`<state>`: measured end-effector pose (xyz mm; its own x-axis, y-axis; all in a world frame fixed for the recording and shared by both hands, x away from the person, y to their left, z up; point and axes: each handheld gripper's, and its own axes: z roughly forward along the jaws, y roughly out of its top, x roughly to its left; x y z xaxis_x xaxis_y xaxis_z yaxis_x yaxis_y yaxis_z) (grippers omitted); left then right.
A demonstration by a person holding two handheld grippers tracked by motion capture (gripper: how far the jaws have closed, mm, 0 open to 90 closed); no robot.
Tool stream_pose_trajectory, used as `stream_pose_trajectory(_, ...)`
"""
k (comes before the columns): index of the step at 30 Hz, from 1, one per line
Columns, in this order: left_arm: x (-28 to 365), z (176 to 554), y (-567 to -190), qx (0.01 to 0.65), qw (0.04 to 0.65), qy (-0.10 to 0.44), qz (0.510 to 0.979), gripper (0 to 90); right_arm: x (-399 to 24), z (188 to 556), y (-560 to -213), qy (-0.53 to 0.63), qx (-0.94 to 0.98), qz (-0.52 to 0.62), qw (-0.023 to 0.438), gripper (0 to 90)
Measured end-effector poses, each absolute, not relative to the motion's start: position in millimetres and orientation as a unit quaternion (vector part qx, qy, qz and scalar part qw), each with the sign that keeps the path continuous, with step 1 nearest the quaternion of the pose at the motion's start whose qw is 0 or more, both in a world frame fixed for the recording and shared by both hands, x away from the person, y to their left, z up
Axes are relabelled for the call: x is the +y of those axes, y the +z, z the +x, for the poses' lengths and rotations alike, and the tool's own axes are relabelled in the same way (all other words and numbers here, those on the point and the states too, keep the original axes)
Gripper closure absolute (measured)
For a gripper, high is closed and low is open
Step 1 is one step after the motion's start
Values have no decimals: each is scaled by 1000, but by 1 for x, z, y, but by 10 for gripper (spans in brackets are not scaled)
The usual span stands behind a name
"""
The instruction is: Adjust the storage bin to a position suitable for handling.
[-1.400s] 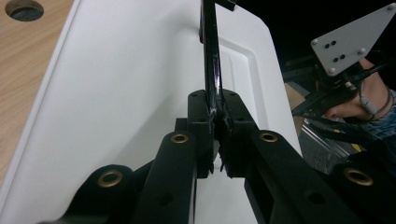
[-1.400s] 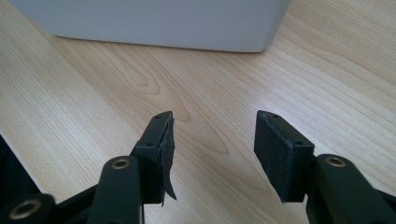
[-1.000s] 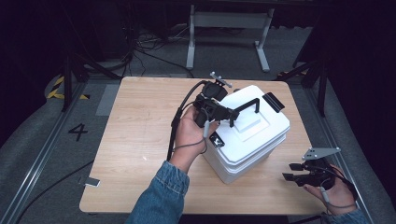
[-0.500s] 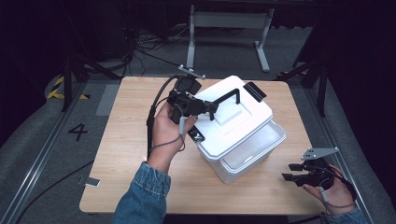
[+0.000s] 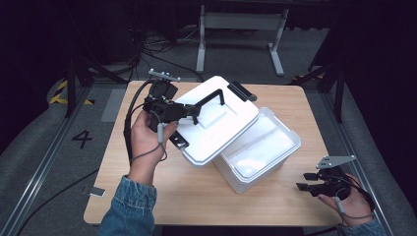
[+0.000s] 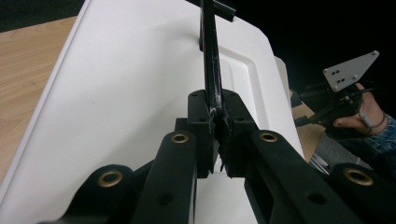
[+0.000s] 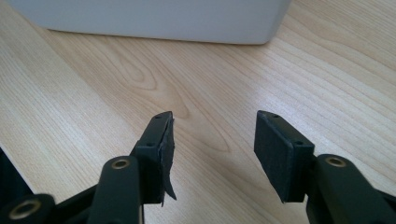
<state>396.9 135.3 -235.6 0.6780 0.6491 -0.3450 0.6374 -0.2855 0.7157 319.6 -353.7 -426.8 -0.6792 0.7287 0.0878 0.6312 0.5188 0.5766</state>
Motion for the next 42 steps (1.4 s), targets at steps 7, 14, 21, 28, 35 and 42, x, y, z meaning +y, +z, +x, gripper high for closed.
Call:
stream_pose_trajectory(7,155,397,-244,422,439,18,793,848,-351,319,-428,290,869,392,86,486)
stream_pose_trajectory(14,176,399,-251,447,435,28,782,848,-351,320,-430,287,870,392,86,486)
stream_pose_trajectory(21,193,396,-259,470,422,52,773,848,-350,320,-431,285,870,393,84,486)
stream_pose_trajectory(28,206,395,-272,486,414,55,768,847,-349,320,-431,283,871,392,85,486)
stream_pose_trajectory(35,215,394,-297,502,413,41,759,847,-348,320,-432,281,872,392,84,486)
stream_pose_trajectory(42,223,395,-326,518,402,28,755,847,-347,320,-433,279,873,390,86,485)
